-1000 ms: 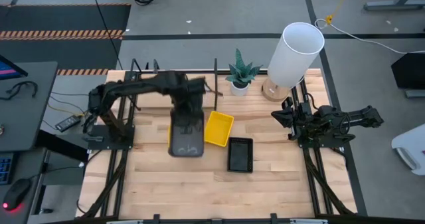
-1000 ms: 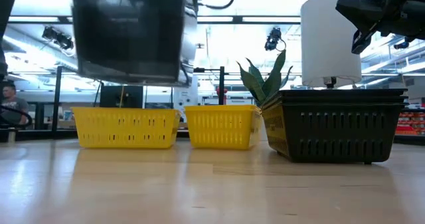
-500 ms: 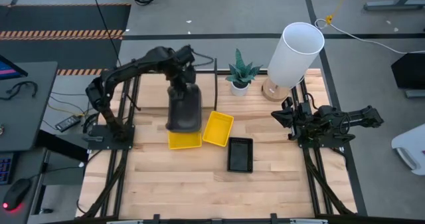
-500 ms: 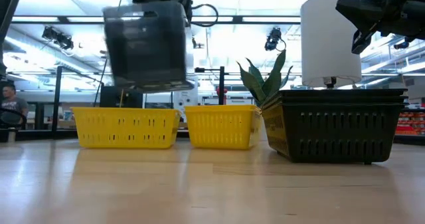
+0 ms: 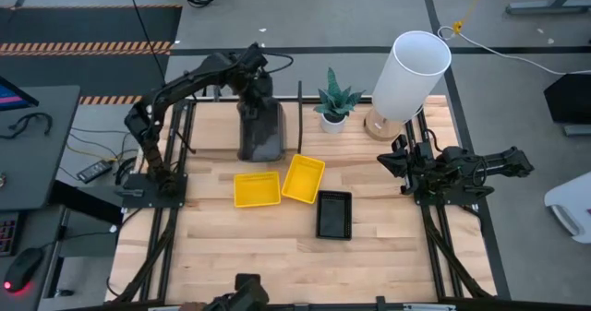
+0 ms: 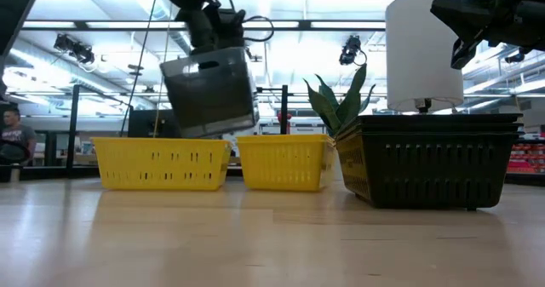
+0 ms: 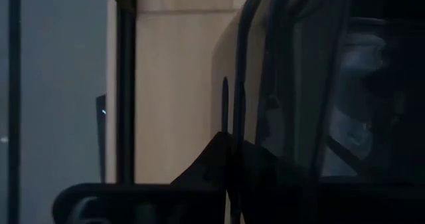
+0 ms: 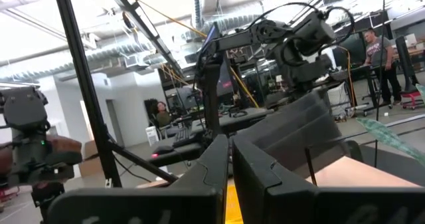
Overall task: Stack baskets on shelf by color
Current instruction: Put the stacked transparent black bins on the shelf
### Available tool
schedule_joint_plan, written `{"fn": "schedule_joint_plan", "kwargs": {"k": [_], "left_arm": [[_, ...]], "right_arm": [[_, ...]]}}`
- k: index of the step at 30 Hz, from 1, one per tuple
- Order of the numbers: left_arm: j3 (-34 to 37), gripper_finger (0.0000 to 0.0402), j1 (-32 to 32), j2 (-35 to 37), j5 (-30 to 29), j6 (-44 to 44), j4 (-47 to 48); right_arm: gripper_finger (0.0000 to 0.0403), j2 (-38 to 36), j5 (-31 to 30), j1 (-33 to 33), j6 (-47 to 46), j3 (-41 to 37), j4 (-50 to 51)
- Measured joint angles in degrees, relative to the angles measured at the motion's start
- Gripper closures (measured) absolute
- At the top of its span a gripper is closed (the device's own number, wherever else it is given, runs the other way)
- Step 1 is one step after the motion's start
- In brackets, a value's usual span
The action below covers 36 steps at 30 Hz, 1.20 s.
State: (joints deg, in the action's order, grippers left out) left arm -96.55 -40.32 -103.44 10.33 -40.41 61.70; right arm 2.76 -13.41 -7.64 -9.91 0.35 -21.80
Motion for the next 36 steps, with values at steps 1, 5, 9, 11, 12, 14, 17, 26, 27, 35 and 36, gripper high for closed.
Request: {"fn": "schedule_joint_plan", "kwargs": {"k": [1,5,9,11,12,14,17,26,27,35,36], "left_arm": [[-1.72,0.0385,-0.08,-0.89,-0.11,-0.33,0.7],[-9.2,0.0385,-0.64,-5.3,0.04,-1.1,4.1],[-14.23,0.0385,-1.56,-9.87,-0.15,-2.03,4.96],[-15.77,0.0385,-2.06,-11.49,-0.05,-1.92,4.75],[-16.14,0.0385,-2.3,-12.16,-0.02,-1.9,4.74],[-16.15,0.0385,-2.42,-13.24,0.02,-1.99,4.85],[-16.15,0.0385,-2.81,-14.64,-0.1,-2.24,4.68],[-16.13,0.0385,-3.3,-16.28,0.0,-2.69,2.92],[-16.13,0.0385,-3.27,-16.28,0.0,-2.72,2.79],[-15.16,0.0385,-3.12,-16.24,-0.01,-2.9,0.91],[-14.85,0.0385,-3.07,-16.24,-0.02,-2.92,0.55]], "right_arm": [[0.0376,0.0,0.02,0.02,0.0,-0.01,0.03],[0.0376,0.0,0.01,0.0,0.0,-0.01,0.0],[0.0376,0.0,0.0,0.0,0.0,-0.01,0.0],[0.0376,0.02,0.02,0.0,0.0,-0.01,0.0],[0.0376,0.0,0.0,0.0,0.0,-0.01,0.0],[0.0376,0.02,0.01,0.01,0.0,-0.01,0.01],[0.0376,0.0,0.0,0.01,0.0,-0.01,0.0],[0.0376,0.0,0.01,0.0,0.0,-0.01,0.0],[0.0376,0.0,0.0,0.01,0.0,-0.01,0.0],[0.0376,0.0,0.02,0.01,0.0,-0.01,0.01],[0.0376,0.0,0.0,0.01,0.0,-0.01,0.0]]}}
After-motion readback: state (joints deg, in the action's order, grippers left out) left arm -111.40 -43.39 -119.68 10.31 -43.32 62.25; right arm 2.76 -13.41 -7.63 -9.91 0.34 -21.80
